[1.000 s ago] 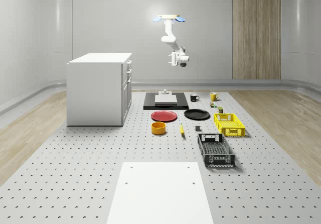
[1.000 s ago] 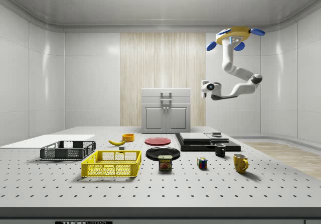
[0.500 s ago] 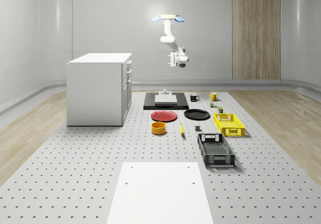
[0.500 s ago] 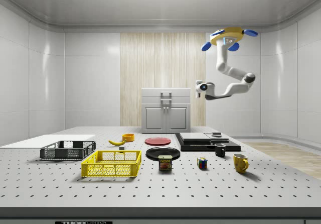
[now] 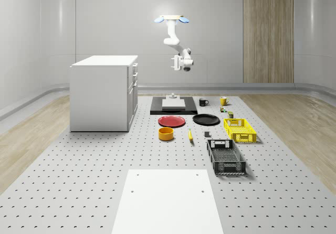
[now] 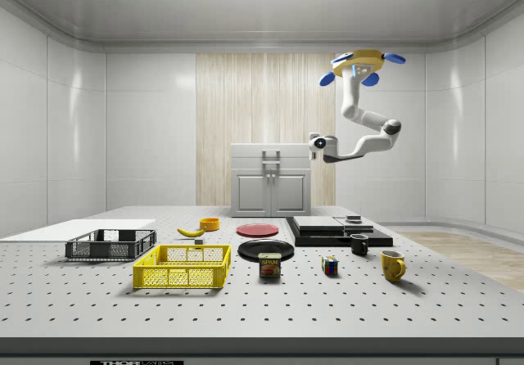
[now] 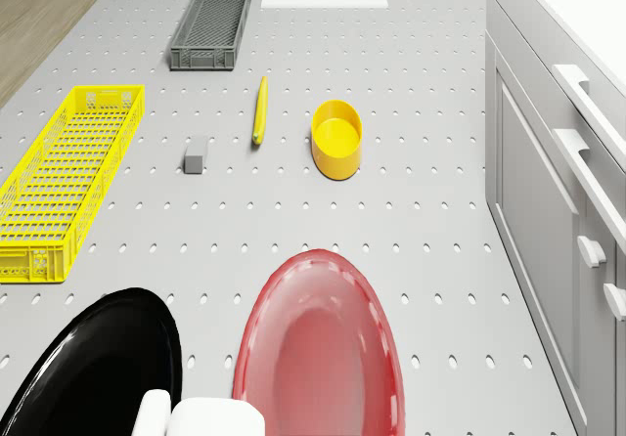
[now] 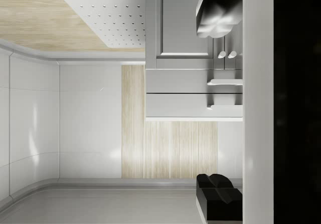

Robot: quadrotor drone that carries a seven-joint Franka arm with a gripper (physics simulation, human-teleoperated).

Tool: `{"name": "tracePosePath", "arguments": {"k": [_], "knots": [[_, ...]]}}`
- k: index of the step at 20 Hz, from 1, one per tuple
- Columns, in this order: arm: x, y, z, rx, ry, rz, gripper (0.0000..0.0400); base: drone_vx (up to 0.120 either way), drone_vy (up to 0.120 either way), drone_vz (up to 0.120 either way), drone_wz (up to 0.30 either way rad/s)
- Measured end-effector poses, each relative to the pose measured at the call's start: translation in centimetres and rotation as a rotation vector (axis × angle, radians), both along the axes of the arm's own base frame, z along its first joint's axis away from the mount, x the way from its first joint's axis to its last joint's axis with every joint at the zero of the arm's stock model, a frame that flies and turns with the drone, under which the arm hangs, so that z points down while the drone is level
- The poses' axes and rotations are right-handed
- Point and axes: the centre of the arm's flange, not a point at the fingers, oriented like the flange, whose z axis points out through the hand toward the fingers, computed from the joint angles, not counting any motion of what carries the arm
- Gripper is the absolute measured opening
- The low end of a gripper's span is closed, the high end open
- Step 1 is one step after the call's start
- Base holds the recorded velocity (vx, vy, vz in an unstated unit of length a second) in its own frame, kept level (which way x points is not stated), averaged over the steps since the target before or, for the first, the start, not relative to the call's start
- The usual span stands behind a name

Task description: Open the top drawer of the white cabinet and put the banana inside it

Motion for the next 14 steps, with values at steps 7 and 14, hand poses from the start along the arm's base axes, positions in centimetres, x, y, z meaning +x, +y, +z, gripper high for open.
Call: {"name": "tracePosePath", "arguments": {"k": [7, 14], "knots": [[0.00, 0.00, 0.00, 0.000, 0.000, 0.000, 0.0400, 0.120, -0.120, 0.000, 0.000], [0.00, 0.00, 0.00, 0.000, 0.000, 0.000, 0.0400, 0.120, -0.120, 0.000, 0.000]]}}
